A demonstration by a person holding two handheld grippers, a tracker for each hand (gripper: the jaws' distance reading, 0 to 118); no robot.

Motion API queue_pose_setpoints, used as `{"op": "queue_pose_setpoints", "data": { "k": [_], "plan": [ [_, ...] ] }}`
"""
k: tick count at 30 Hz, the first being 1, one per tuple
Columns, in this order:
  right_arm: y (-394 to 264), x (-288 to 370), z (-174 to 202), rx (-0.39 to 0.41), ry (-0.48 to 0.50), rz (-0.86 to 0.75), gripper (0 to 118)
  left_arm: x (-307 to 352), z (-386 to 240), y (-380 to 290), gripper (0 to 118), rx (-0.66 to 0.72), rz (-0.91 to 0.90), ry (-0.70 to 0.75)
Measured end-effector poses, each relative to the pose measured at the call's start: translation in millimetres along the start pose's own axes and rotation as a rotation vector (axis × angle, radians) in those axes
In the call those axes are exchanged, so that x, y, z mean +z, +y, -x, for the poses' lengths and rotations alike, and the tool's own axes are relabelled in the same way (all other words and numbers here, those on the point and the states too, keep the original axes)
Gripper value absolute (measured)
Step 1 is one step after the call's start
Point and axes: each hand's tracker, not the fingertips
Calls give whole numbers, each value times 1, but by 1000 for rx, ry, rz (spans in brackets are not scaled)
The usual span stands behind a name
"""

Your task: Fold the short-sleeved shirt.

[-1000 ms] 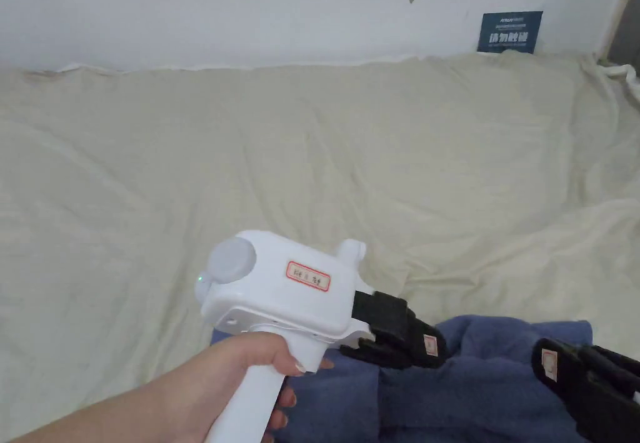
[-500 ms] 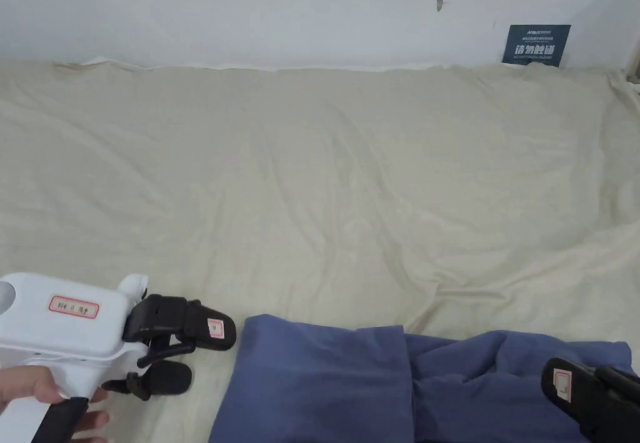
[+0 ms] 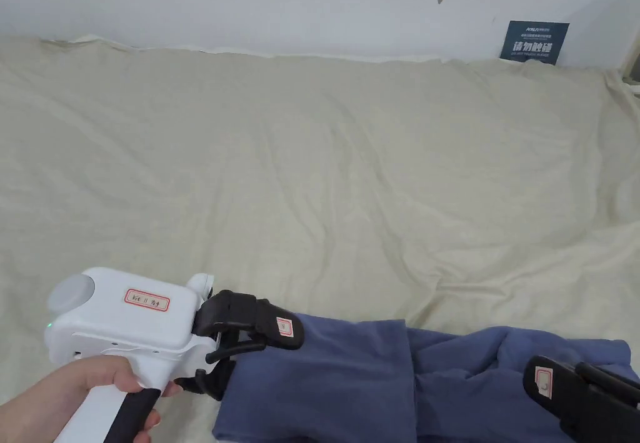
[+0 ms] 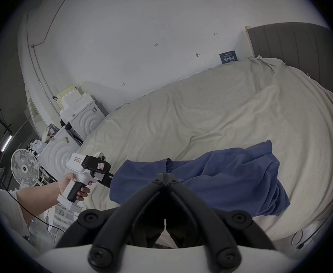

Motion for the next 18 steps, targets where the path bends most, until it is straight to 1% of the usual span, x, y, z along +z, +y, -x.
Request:
{"op": "queue_pose_setpoints", "data": {
  "k": [1,2,3,4,5,7,9,11,12,14,17,18],
  "plan": [
    [-1,-1,-1,-5,-2,3,0,2,0,0,83,-8,-3,15],
    [-1,-1,-2,-9,-5,4,0,4,-2,0,34,-25,-20,89],
    [-1,-1,-3,-12,-6,4,0,2,-3,-1,18,-44,-17,150],
    [-2,0,-4,-14,-8,5,0,3,-1,-2,18,-35,-20,179],
    [-1,1,-5,-17,-9,3,0,4,1,-3,18,-18,-10,175],
    [-1,3,-7,-20,-12,-2,0,7,-9,-7,18,-42,-33,201],
    [-1,6,-9,-21,-12,-8,0,16,-25,-11,18,-163,-80,301],
    [0,7,-9,-17,-16,-13,0,37,-45,-14,18,-286,-115,370],
    [0,8,-9,-17,-15,-15,0,47,-51,-15,18,-320,-125,451],
    [1,8,-9,-19,-7,-19,0,72,-57,-16,18,-290,-147,603],
    [-2,7,-11,-17,10,-29,0,94,-67,-20,18,-304,-163,852],
    [-3,6,-11,-20,18,-36,0,95,-71,-22,18,-306,-166,912]
  ]
}}
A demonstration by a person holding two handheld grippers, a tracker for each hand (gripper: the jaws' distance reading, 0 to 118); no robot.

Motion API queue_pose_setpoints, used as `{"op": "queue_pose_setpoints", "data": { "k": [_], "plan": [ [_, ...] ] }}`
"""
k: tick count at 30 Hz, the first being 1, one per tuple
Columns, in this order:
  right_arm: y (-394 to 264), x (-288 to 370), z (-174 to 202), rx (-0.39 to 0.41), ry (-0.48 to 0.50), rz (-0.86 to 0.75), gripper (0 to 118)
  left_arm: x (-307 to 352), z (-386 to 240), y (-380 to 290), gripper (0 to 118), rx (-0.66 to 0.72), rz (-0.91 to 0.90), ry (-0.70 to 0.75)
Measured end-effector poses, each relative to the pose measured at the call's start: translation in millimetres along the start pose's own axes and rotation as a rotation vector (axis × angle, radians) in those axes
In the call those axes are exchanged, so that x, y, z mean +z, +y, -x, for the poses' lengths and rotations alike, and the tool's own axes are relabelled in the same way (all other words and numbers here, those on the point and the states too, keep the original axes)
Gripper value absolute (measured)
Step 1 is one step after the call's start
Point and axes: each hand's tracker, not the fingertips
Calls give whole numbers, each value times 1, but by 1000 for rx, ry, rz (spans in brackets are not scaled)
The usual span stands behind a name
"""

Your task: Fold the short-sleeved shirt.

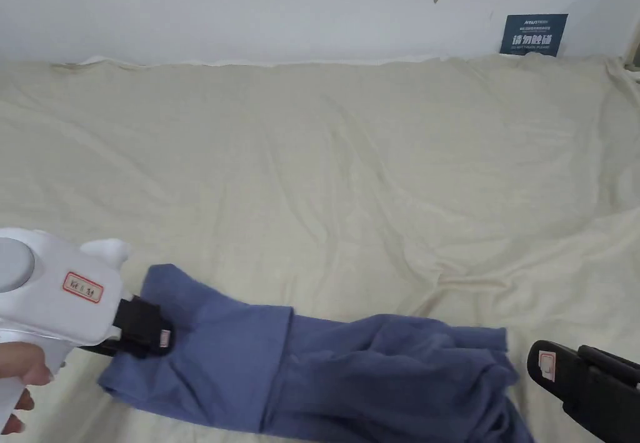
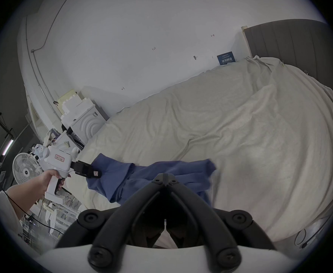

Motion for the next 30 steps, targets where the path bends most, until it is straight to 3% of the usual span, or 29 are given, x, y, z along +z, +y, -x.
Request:
{"op": "queue_pose_setpoints", "data": {
  "k": [2,4,14,16,18,19,22,26,30],
  "plan": [
    [-2,-1,1,-15,16,-4,0,6,-13,-4,18,-15,-28,79],
    [-5,-1,0,-26,27,-5,0,2,-35,-4,18,-34,-30,46],
    [-9,23,-17,-39,13,-39,0,-54,-220,20,20,-217,95,-348],
    [-8,29,-21,-48,1,-52,0,-65,-246,24,39,-245,122,-399],
    [-9,32,-26,-55,-8,-58,0,-72,-262,25,80,-251,167,-498],
    [-9,33,-28,-59,-11,-60,0,-72,-265,25,91,-227,190,-572],
    [-10,34,-33,-69,-12,-63,0,-65,-257,29,96,-115,196,-744],
    [-10,31,-37,-76,-7,-63,0,-48,-225,34,96,-82,113,-630],
    [-11,28,-37,-81,6,-62,0,-30,-202,28,89,-169,31,-318]
  ]
}}
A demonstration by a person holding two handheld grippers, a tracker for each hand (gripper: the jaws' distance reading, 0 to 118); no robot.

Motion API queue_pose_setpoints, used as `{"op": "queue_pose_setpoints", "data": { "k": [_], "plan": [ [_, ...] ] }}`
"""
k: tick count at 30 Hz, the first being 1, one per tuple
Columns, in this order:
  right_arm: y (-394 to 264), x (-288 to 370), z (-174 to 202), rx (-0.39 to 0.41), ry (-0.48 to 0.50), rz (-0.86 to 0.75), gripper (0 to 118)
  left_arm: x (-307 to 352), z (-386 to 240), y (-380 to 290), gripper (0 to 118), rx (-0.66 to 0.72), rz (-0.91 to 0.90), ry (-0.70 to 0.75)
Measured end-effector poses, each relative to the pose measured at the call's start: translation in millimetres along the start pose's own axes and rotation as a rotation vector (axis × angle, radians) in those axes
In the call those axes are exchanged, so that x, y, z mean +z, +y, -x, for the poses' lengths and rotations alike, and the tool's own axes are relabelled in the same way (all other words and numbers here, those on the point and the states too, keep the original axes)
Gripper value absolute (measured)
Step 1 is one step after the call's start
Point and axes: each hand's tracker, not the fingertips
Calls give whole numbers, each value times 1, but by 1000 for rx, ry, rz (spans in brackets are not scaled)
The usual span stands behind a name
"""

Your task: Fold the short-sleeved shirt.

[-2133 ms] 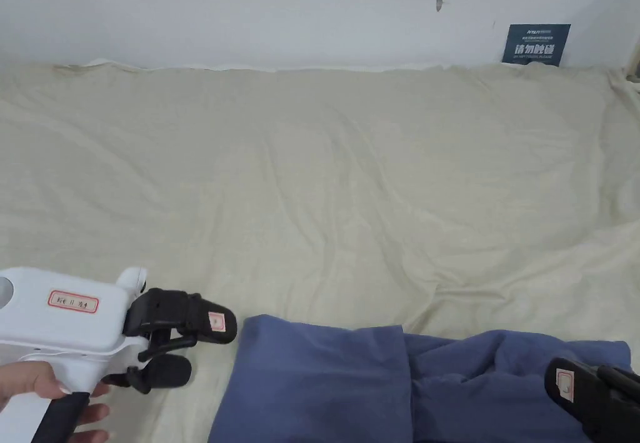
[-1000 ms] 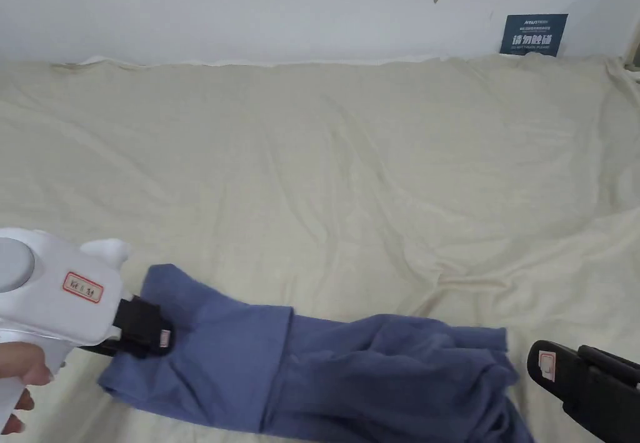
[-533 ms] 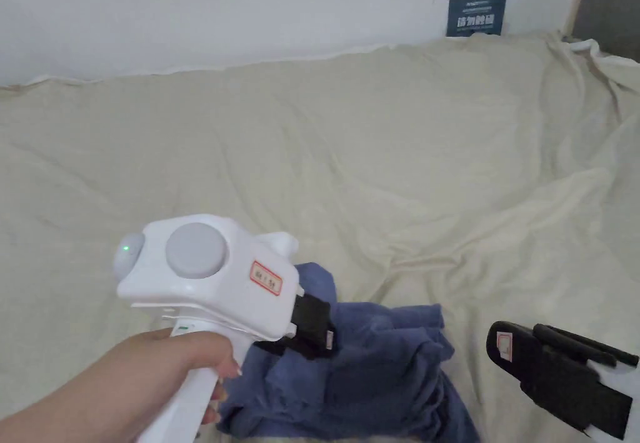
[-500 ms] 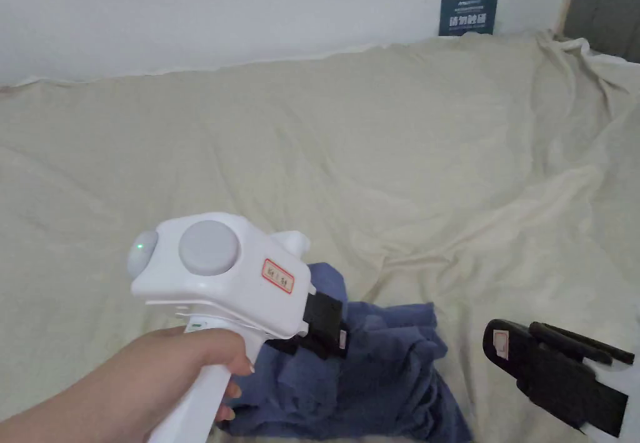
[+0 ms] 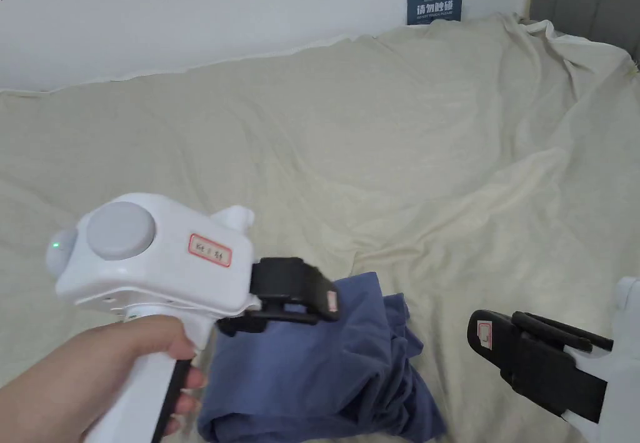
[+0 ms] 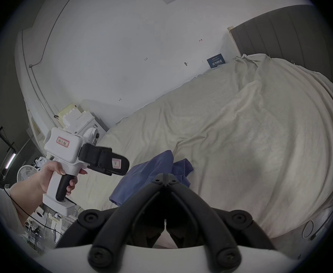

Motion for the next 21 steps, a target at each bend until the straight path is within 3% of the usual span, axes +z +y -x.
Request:
{"op": "queue_pose_setpoints", "data": {
  "k": [2,3,4,6,12,15,18,21],
  "plan": [
    [-1,-2,0,0,5,3,0,2,1,-7,65,-68,-32,29],
    [-2,-3,0,-1,7,7,0,2,3,-9,58,-74,-36,25],
    [-2,-4,0,-2,10,11,0,-2,2,-10,58,-47,-23,20],
    [-3,-5,0,-4,13,16,0,-11,0,-11,4,-23,-20,38],
    [-4,1,0,-11,11,17,0,-54,-37,-7,4,-78,36,-125],
    [-3,5,0,-38,25,16,0,-90,-60,-5,4,-125,109,-53],
    [-2,9,6,-15,12,12,0,-99,-79,-7,4,-132,110,-93],
    [0,14,11,-5,18,3,0,-87,-86,-10,4,-105,46,-258]
  ]
}}
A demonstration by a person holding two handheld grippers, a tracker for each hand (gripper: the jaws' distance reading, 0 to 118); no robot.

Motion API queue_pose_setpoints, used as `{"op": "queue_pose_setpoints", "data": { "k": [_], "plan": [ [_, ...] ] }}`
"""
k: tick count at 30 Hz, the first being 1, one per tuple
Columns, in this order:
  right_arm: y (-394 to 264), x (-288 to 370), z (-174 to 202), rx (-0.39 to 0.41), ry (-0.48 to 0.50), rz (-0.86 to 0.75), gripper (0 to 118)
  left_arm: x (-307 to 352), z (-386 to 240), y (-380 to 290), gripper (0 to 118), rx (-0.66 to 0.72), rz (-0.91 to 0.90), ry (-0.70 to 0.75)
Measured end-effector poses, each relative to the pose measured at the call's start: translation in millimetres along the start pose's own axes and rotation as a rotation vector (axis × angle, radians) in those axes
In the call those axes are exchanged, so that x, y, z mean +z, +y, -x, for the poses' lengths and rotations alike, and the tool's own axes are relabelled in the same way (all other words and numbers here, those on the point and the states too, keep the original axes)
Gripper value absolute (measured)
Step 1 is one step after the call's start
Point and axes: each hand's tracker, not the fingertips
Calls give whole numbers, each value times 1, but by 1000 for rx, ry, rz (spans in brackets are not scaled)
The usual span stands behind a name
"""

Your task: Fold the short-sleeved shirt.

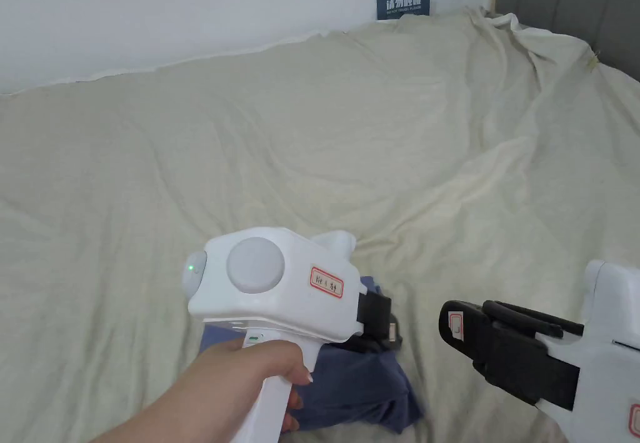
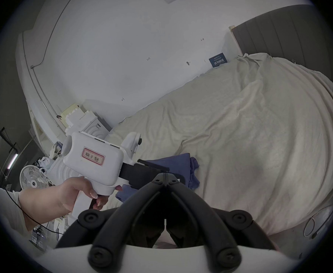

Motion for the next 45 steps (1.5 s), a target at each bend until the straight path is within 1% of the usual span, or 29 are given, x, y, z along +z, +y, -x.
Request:
{"op": "queue_pose_setpoints", "data": {
  "k": [2,3,5,6,7,9,11,13,15,16,17,18,19,20,21,22,23,24,25,26,28,29,31,34,38,45],
  "plan": [
    [3,3,2,1,17,-18,0,9,-2,0,4,69,-43,-239],
    [5,7,4,-14,57,-60,0,18,-2,-3,4,102,-86,-343],
    [13,21,9,-66,174,-145,0,52,-8,-13,4,93,-252,-377],
    [19,28,13,-78,223,-174,0,78,-11,-19,4,46,-356,-325],
    [27,35,20,-69,243,-193,0,108,-14,-30,4,-3,-459,-257],
    [42,47,37,-7,228,-246,0,163,-13,-59,4,-84,-670,-85],
    [54,57,55,71,185,-300,0,210,-11,-90,4,-112,-881,152],
    [61,66,73,159,140,-393,0,249,-7,-120,4,-78,-1093,398],
    [60,72,93,263,96,-509,0,272,-3,-143,4,-100,-1225,582],
    [57,74,102,313,38,-570,0,279,-1,-152,4,-104,-1268,677],
    [54,74,109,357,-8,-625,0,286,1,-161,4,-86,-1289,725],
    [46,73,116,410,-61,-692,0,292,5,-171,4,-62,-1313,742],
    [37,69,120,446,-104,-755,0,293,13,-177,4,-60,-1337,729],
    [29,64,121,465,-112,-804,0,292,18,-186,4,-67,-1373,744],
    [24,55,120,482,-122,-786,0,285,23,-192,4,-101,-1407,787],
    [21,44,118,489,-145,-694,0,276,28,-195,4,-131,-1405,900],
    [17,33,116,497,-182,-619,0,269,30,-196,4,-127,-1361,984],
    [8,22,115,512,-263,-595,0,260,33,-198,4,-118,-1346,1049],
    [-5,15,115,538,-372,-624,0,254,36,-202,4,-102,-1321,1078],
    [-14,12,112,550,-411,-657,0,250,36,-205,4,-77,-1293,1105],
    [-24,14,107,541,-396,-647,0,246,39,-217,4,-51,-1281,995],
    [-26,16,107,528,-422,-631,0,243,42,-220,4,-51,-1273,962],
    [-29,22,101,489,-445,-640,0,239,42,-224,4,-49,-1234,1014],
    [-26,26,98,472,-465,-654,0,237,44,-229,4,-25,-1242,973],
    [-21,33,93,432,-480,-665,0,237,43,-226,4,-7,-1239,977],
    [-23,38,87,434,-488,-672,0,240,36,-222,4,-19,-1248,976]
  ]
}}
